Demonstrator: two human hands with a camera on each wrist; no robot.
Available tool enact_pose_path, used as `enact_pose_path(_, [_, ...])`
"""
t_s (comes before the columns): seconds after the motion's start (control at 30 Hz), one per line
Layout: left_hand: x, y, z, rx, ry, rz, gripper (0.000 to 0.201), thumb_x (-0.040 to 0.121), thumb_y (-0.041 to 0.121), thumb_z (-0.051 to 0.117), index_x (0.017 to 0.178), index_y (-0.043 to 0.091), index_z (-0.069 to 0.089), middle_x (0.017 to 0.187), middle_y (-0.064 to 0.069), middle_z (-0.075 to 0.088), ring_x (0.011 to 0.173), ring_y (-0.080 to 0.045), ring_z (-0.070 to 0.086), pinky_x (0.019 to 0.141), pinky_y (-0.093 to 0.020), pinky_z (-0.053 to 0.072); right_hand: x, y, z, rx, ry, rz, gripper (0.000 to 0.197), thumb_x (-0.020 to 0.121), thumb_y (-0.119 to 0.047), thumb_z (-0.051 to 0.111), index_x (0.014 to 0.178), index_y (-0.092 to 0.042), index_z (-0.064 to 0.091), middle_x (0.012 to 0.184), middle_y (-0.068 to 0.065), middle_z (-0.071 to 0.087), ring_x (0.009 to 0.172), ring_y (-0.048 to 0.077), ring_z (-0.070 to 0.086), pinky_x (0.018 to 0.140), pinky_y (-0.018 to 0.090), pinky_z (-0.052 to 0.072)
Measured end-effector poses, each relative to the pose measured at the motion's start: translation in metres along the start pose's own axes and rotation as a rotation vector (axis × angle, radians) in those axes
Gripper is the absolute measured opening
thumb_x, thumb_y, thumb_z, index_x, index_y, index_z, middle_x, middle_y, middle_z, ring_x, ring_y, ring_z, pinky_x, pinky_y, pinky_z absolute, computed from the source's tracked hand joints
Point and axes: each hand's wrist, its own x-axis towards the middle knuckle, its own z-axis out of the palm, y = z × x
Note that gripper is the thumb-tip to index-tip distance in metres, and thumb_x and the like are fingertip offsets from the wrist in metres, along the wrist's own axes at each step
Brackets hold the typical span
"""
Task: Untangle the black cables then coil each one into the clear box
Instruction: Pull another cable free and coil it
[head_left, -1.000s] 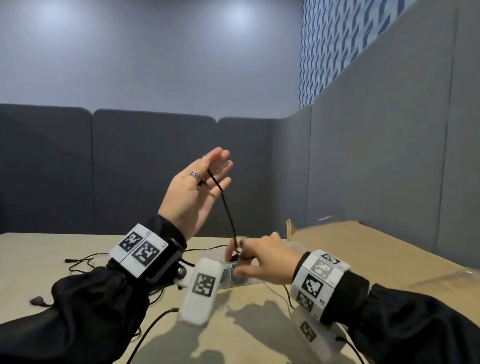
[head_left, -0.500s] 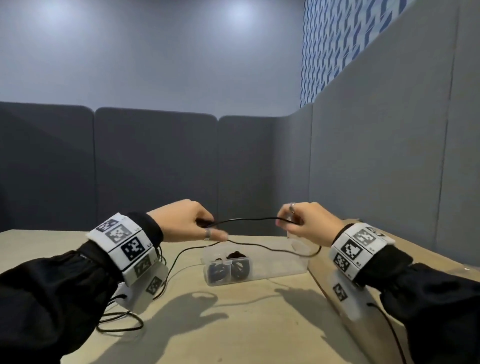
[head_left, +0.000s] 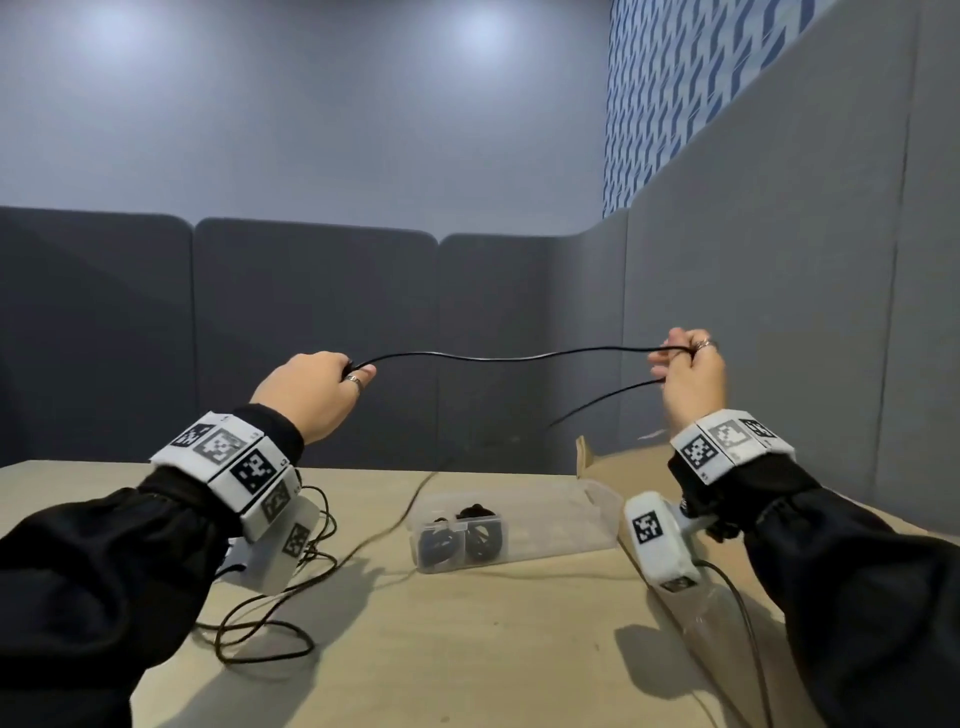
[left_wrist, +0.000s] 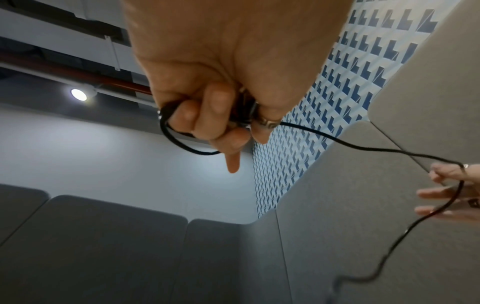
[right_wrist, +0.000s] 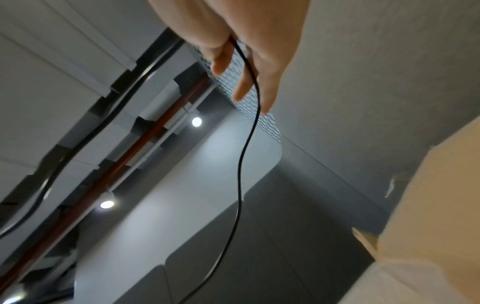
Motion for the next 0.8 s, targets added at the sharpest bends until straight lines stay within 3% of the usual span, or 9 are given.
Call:
enact_pose_path(0.07, [0.0,-0.001,0.001,-0.005,-0.005,-0.022,0.046,0.098,0.046,0.032,0.091,0.009,0.059,0.081,-0.009,0.061,0.08,-0.029,0.058,0.071,-0.035,0.046,0.006,-0.006,0.003,-0.083,0.099,-0.22,0.034,0.098,-0.006,0.035,0.071,-0.027,0.042,0.091,0.006,0.056,0.083,0.021,0.055,0.077,0.025,0.043])
enact_pose_path(0.13, [-0.001,-0.004,0.003,-0.048,-0.031,-0.055,0.046,0.098,0.044,0.033,0.094,0.009,0.062,0.09,-0.01,0.063,0.089,-0.03,0.059,0.081,-0.037,0.046,0.005,-0.011,0.004,-0.14,-0.007,-0.248,0.03,0.095,-0.003,0.038,0.077,-0.023,0.05,0.086,0.004,0.058,0.081,0.021,0.055,0.075,0.022,0.043])
enact_pose_path(0.23, [-0.003,-0.015,0.004,-0.168,-0.105,-0.125,0.043,0.099,0.042,0.036,0.091,0.012,0.066,0.078,-0.005,0.06,0.088,-0.026,0.059,0.08,-0.034,0.042,-0.014,-0.013,0.005,-0.499,-0.597,-0.152,0.018,0.092,-0.02,0.056,0.075,-0.024,0.06,0.067,-0.003,0.059,0.064,0.016,0.052,0.058,0.023,0.043])
enact_pose_path(0.33, [-0.006,-0.023,0.006,-0.246,-0.17,-0.169,0.045,0.098,0.044,0.036,0.086,0.013,0.066,0.064,-0.003,0.056,0.066,-0.018,0.054,0.067,-0.031,0.039,-0.043,-0.014,0.008,-0.824,-1.223,0.032,0.028,0.087,-0.046,0.059,0.105,-0.024,0.063,0.092,-0.004,0.066,0.081,0.011,0.059,0.07,0.022,0.051])
enact_pose_path(0.43, [-0.008,-0.028,0.004,-0.364,-0.19,-0.219,0.051,0.099,0.045,0.033,0.081,0.01,0.065,0.056,-0.004,0.048,0.054,-0.02,0.045,0.057,-0.029,0.037,-0.067,-0.014,0.032,-0.604,-1.236,0.291,0.057,0.092,-0.061,0.03,0.116,-0.022,0.062,0.112,-0.001,0.066,0.103,0.02,0.061,0.084,0.039,0.053])
enact_pose_path(0.57, [-0.007,-0.049,0.003,-0.432,-0.142,-0.284,0.048,0.1,0.036,0.035,0.084,0.005,0.067,0.057,-0.005,0.052,0.054,-0.02,0.045,0.058,-0.029,0.037,-0.098,-0.009,0.078,-0.393,-1.268,0.54,0.048,0.1,-0.044,0.032,0.122,-0.008,0.056,0.112,0.011,0.066,0.075,0.032,0.068,0.055,0.034,0.056])
enact_pose_path(0.63, [-0.008,-0.062,0.005,-0.402,-0.123,-0.321,0.046,0.1,0.035,0.036,0.084,0.005,0.068,0.069,-0.009,0.06,0.061,-0.021,0.05,0.066,-0.03,0.04,-0.117,-0.001,0.101,-0.634,-1.4,0.389,0.035,0.099,-0.019,0.042,0.133,-0.013,0.044,0.121,0.011,0.062,0.068,0.031,0.069,0.059,0.036,0.059])
enact_pose_path(0.73, [-0.014,-0.074,0.008,-0.208,-0.179,-0.353,0.045,0.099,0.039,0.038,0.081,0.008,0.065,0.068,-0.008,0.058,0.064,-0.021,0.052,0.061,-0.029,0.039,-0.149,0.02,0.138,-0.911,-1.591,0.069,0.051,0.093,-0.005,0.052,0.142,-0.01,0.038,0.137,0.011,0.051,0.07,0.01,0.07,0.063,0.019,0.055])
enact_pose_path(0.8, [-0.018,-0.079,0.011,-0.091,-0.253,-0.371,0.044,0.098,0.041,0.04,0.083,0.007,0.063,0.066,-0.007,0.057,0.056,-0.02,0.051,0.054,-0.027,0.039,-0.17,0.034,0.156,-1.057,-1.689,-0.068,0.05,0.093,-0.012,0.057,0.14,-0.01,0.042,0.137,0.009,0.051,0.087,0.024,0.067,0.069,0.024,0.054])
